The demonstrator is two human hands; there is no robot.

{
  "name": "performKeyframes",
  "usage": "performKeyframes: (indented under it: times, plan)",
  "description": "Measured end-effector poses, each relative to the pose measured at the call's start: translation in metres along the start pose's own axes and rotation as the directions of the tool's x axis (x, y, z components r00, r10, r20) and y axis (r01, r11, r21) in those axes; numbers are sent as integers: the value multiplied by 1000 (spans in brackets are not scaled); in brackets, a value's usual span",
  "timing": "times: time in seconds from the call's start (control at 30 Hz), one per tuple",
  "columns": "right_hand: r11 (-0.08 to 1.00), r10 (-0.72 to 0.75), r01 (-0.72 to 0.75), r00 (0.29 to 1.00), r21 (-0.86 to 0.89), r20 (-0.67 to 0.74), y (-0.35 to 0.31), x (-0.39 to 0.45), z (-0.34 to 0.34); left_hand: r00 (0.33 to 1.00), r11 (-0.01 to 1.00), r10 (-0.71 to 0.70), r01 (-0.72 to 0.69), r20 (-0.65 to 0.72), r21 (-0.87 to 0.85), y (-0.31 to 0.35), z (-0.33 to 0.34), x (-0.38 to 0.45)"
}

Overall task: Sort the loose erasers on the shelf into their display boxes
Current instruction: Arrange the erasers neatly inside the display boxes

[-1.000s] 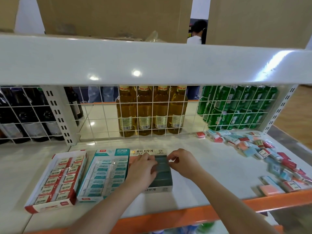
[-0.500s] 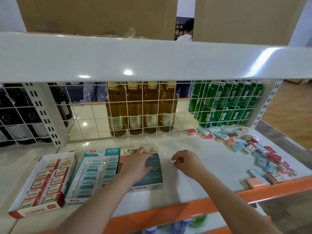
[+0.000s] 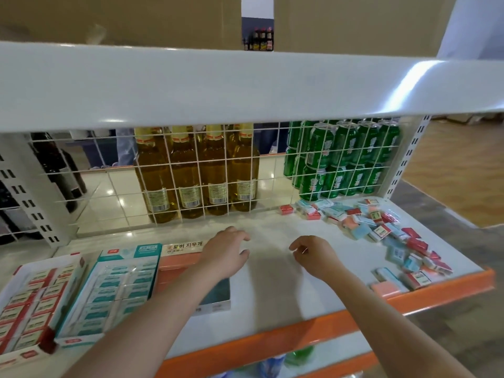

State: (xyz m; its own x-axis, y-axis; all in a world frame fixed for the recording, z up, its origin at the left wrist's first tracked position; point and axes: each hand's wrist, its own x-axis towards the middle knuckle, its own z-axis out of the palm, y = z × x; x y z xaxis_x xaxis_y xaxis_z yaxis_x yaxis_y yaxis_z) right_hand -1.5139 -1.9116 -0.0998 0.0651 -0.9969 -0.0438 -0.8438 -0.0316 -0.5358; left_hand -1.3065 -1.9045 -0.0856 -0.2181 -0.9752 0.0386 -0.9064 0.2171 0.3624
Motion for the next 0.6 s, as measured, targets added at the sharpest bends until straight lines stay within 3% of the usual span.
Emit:
performKeyframes:
  times: [0.37, 0.6]
  plan:
    - [985, 89, -99, 993, -140, -75, 69, 14, -49, 994, 1000, 20, -17, 110, -21, 54, 40, 44]
    - [983, 53, -82, 983, -162, -178, 96, 26, -77, 996, 999, 45, -45, 82, -2, 82, 59, 68]
